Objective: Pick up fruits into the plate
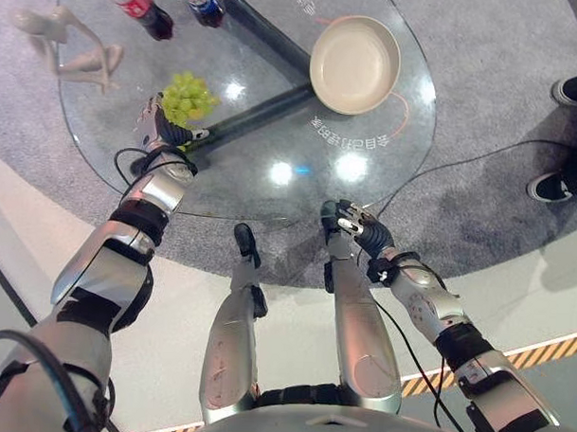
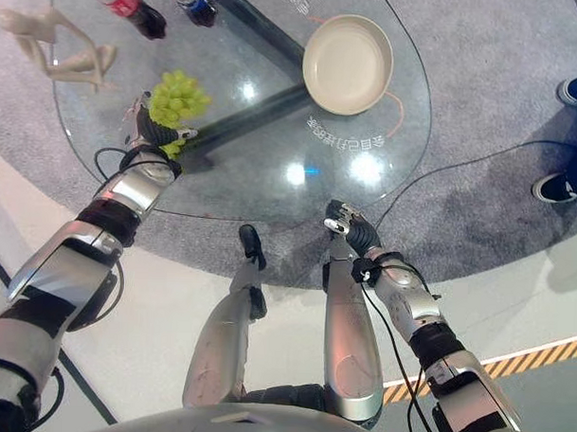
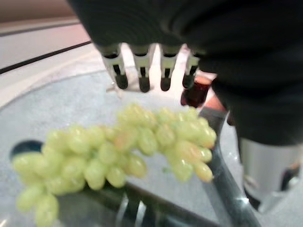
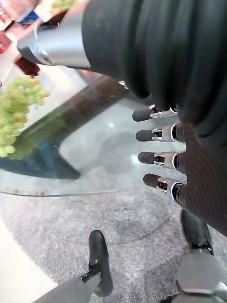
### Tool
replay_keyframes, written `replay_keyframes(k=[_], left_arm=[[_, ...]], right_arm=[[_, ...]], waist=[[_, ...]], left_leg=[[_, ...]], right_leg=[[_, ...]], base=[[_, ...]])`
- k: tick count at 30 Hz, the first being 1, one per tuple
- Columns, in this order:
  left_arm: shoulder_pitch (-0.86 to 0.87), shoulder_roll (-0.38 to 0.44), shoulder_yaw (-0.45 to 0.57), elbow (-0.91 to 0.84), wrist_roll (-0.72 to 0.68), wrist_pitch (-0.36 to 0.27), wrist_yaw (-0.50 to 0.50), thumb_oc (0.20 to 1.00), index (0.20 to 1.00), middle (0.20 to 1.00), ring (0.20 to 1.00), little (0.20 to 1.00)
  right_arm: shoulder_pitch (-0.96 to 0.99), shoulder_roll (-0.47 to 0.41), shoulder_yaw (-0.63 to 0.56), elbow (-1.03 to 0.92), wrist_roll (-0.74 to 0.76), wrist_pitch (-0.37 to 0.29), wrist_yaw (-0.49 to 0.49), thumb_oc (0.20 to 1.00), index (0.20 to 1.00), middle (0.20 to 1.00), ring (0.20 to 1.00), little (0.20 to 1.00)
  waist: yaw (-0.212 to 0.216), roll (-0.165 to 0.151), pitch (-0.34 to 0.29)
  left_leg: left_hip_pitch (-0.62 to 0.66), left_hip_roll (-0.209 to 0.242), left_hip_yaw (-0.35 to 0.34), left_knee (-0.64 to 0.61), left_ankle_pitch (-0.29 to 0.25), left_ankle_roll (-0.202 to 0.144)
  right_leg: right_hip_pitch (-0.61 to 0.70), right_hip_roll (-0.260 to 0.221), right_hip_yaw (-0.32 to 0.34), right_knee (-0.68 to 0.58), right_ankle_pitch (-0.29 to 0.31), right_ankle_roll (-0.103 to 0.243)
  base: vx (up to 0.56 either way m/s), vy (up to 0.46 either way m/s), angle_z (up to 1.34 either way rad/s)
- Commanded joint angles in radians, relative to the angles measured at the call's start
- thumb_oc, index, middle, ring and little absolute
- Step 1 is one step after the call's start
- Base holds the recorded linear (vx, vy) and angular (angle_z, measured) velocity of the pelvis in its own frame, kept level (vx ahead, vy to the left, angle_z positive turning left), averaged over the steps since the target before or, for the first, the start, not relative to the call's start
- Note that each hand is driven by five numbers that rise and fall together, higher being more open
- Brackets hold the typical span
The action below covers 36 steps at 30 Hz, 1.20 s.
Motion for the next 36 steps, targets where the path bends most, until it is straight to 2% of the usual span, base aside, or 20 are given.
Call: replay_keyframes(k=[1, 7, 13, 18, 26, 30, 36], left_arm=[[-0.055, 0.054, 0.026, 0.096, -0.022, 0.016, 0.065, 1.0, 1.0, 1.0, 1.0, 1.0], [-0.122, 0.061, -0.01, 0.176, -0.004, 0.055, 0.082, 1.0, 1.0, 1.0, 1.0, 1.0], [-0.151, 0.065, -0.062, 0.223, 0.097, 0.156, 0.086, 1.0, 1.0, 1.0, 1.0, 1.0], [-0.162, 0.074, -0.081, 0.238, 0.116, 0.187, 0.111, 1.0, 1.0, 1.0, 1.0, 1.0], [-0.13, 0.099, -0.059, 0.187, 0.167, 0.219, 0.217, 1.0, 1.0, 1.0, 1.0, 1.0], [-0.095, 0.112, -0.025, 0.165, 0.119, 0.253, 0.256, 1.0, 1.0, 1.0, 1.0, 1.0], [-0.044, 0.122, 0.02, 0.144, 0.064, 0.241, 0.314, 1.0, 1.0, 1.0, 1.0, 1.0]], right_arm=[[0.029, 0.054, 0.031, -0.044, 0.045, -0.043, -0.002, 1.0, 1.0, 1.0, 1.0, 1.0], [0.036, 0.056, 0.043, -0.067, 0.077, -0.081, -0.001, 1.0, 1.0, 1.0, 1.0, 1.0], [0.04, 0.063, 0.051, -0.086, 0.115, -0.115, 0.007, 1.0, 1.0, 1.0, 1.0, 1.0], [0.033, 0.063, 0.059, -0.089, 0.132, -0.127, 0.007, 1.0, 1.0, 1.0, 1.0, 1.0], [0.041, 0.072, 0.057, -0.085, 0.144, -0.144, 0.006, 1.0, 1.0, 1.0, 1.0, 1.0], [0.047, 0.078, 0.05, -0.094, 0.134, -0.143, -0.003, 1.0, 1.0, 1.0, 1.0, 1.0], [0.05, 0.084, 0.04, -0.098, 0.125, -0.139, -0.008, 1.0, 1.0, 1.0, 1.0, 1.0]], waist=[[-0.001, -0.071, -0.03], [-0.013, -0.095, -0.03], [-0.013, -0.11, -0.03], [-0.011, -0.117, -0.03], [0.009, -0.106, -0.03], [0.022, -0.098, -0.03], [0.036, -0.09, -0.03]], left_leg=[[-0.101, -0.061, -0.016, 0.167, -0.132, 0.038], [-0.178, -0.067, -0.019, 0.211, -0.143, 0.038], [-0.239, -0.077, -0.03, 0.239, -0.151, 0.044], [-0.255, -0.079, -0.035, 0.239, -0.149, 0.044], [-0.268, -0.093, -0.058, 0.229, -0.142, 0.047], [-0.271, -0.1, -0.07, 0.225, -0.137, 0.048], [-0.27, -0.101, -0.079, 0.218, -0.134, 0.049]], right_leg=[[-0.037, 0.094, -0.036, 0.103, -0.117, -0.046], [-0.108, 0.106, -0.041, 0.133, -0.118, -0.053], [-0.163, 0.113, -0.046, 0.155, -0.115, -0.057], [-0.179, 0.115, -0.048, 0.152, -0.107, -0.058], [-0.19, 0.113, -0.054, 0.142, -0.098, -0.059], [-0.191, 0.11, -0.06, 0.139, -0.095, -0.059], [-0.191, 0.106, -0.068, 0.14, -0.097, -0.059]], base=[[0.0, -0.071, -0.05], [-0.02, -0.058, -0.03], [-0.03, -0.053, 0.0], [-0.02, -0.023, 0.03], [-0.01, -0.01, 0.02], [-0.01, 0.005, 0.03], [-0.01, 0.007, 0.07]])
